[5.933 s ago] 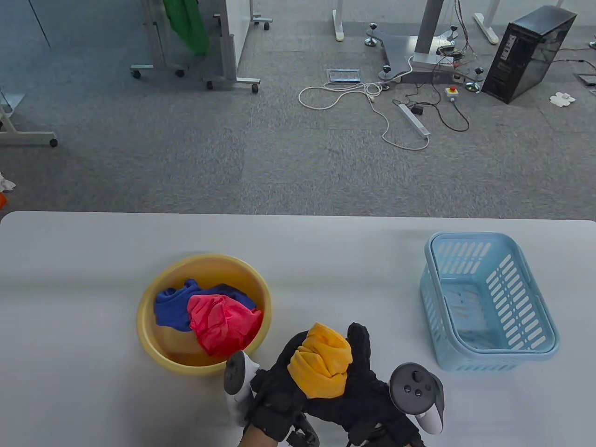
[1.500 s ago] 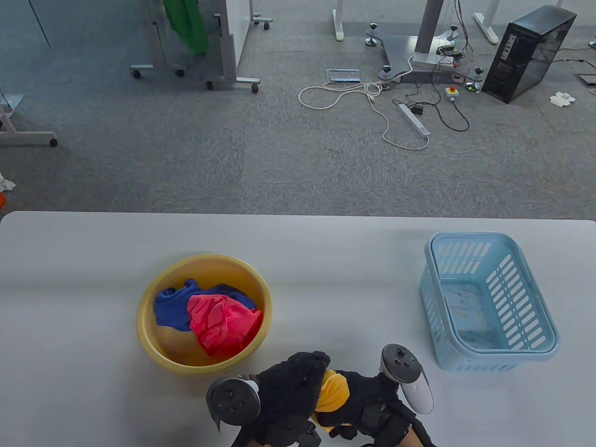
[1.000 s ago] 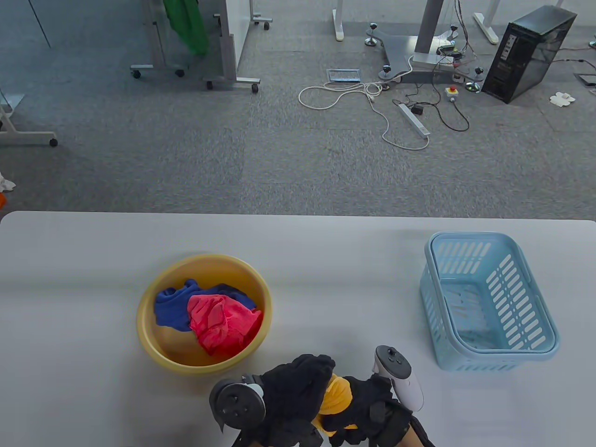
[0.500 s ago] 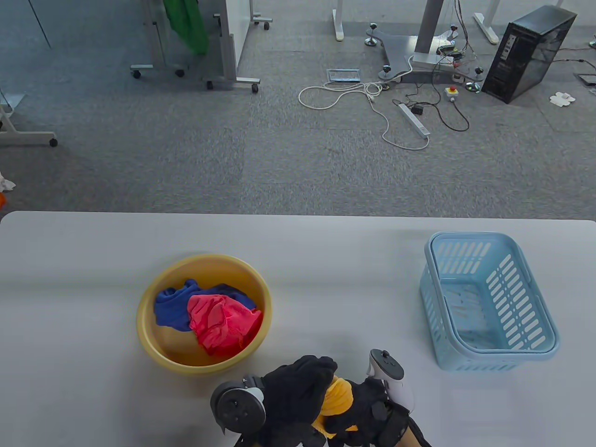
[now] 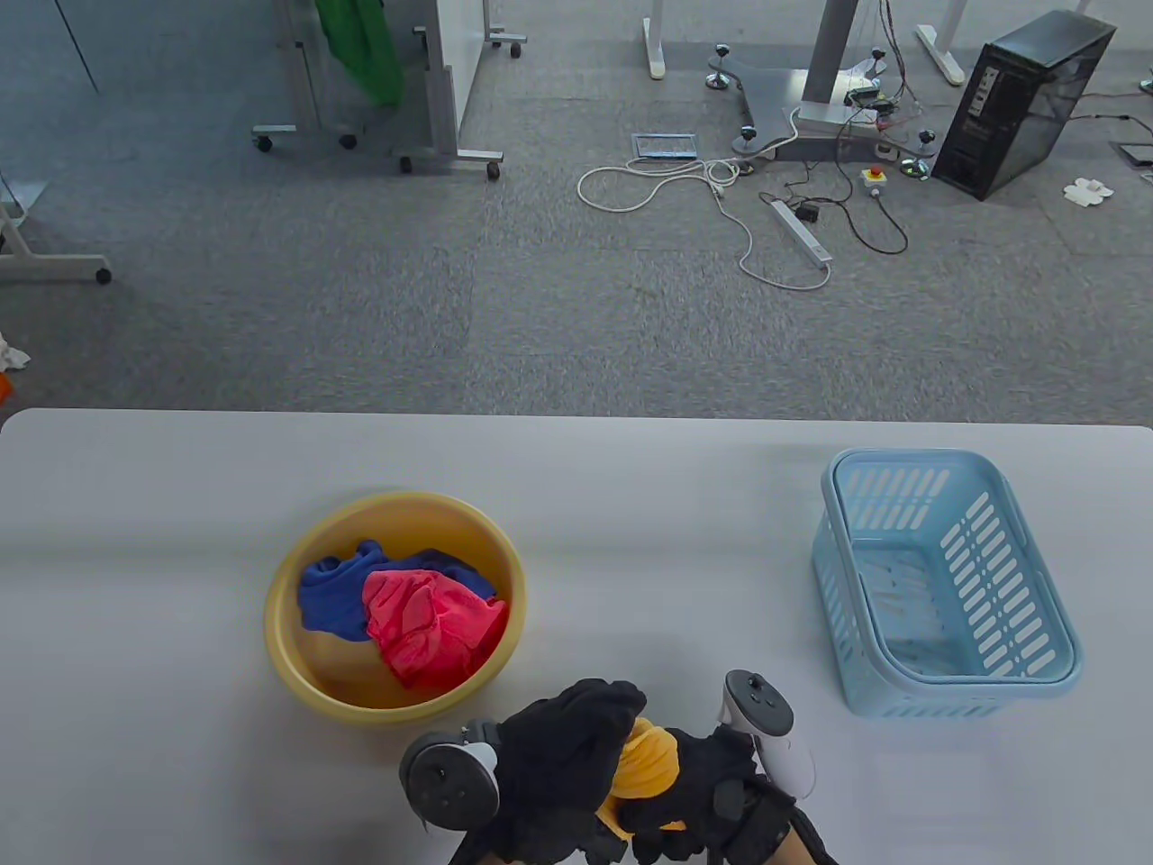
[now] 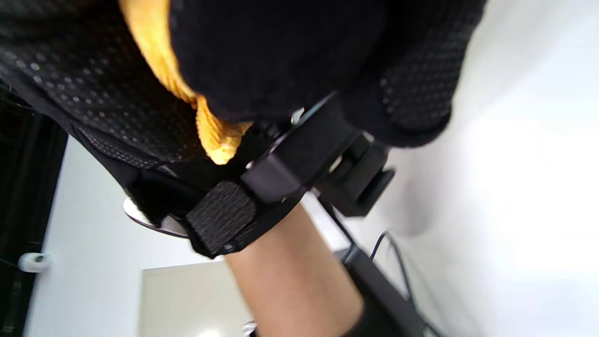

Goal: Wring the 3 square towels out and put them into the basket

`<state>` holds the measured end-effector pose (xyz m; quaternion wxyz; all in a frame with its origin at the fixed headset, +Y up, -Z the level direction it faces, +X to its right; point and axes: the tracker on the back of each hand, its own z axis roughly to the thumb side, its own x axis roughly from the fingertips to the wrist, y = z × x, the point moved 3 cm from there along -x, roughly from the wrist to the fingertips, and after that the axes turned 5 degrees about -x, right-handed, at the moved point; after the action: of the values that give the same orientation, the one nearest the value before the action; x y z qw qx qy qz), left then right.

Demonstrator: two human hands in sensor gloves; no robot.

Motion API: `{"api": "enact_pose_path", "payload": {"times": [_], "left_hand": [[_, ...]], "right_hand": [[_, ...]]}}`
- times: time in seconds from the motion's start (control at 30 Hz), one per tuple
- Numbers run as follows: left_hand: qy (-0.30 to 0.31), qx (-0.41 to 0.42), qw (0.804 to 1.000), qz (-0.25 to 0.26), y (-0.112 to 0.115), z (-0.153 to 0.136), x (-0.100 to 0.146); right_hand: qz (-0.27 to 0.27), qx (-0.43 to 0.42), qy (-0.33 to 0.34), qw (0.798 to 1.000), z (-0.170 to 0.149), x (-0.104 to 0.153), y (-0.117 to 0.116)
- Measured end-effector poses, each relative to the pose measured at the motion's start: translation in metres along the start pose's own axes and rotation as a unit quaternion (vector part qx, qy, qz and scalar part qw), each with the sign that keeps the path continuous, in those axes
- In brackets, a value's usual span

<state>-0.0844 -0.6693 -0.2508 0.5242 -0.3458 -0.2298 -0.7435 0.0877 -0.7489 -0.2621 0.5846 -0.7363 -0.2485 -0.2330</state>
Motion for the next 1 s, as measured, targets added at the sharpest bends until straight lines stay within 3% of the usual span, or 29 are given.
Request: {"api": "enact_pose_path", "payload": {"times": [0.2,0.37,0.5,0.7,0.83,1.0], "left_hand": [[-0.05,0.012,0.999,0.018,0.0,-0.01,0.005],[-0.101,0.024,0.994,0.026,0.003,-0.015,0.008],[-0.136,0.035,0.99,0.015,0.004,-0.022,0.01],[-0.162,0.058,0.985,-0.008,0.007,-0.027,0.011],[-0.238,0.094,0.965,-0.052,0.014,-0.04,0.017],[-0.291,0.124,0.945,-0.085,0.017,-0.049,0.022]], "right_hand": [[-0.108,0.149,-0.008,0.983,0.026,0.015,0.007],[-0.196,0.242,0.005,0.95,0.042,0.026,0.01],[-0.263,0.315,0.019,0.912,0.052,0.031,0.007],[-0.312,0.4,0.044,0.861,0.064,0.039,-0.001],[-0.338,0.465,0.049,0.817,0.066,0.043,-0.005],[-0.363,0.504,0.062,0.781,0.069,0.045,-0.013]]}}
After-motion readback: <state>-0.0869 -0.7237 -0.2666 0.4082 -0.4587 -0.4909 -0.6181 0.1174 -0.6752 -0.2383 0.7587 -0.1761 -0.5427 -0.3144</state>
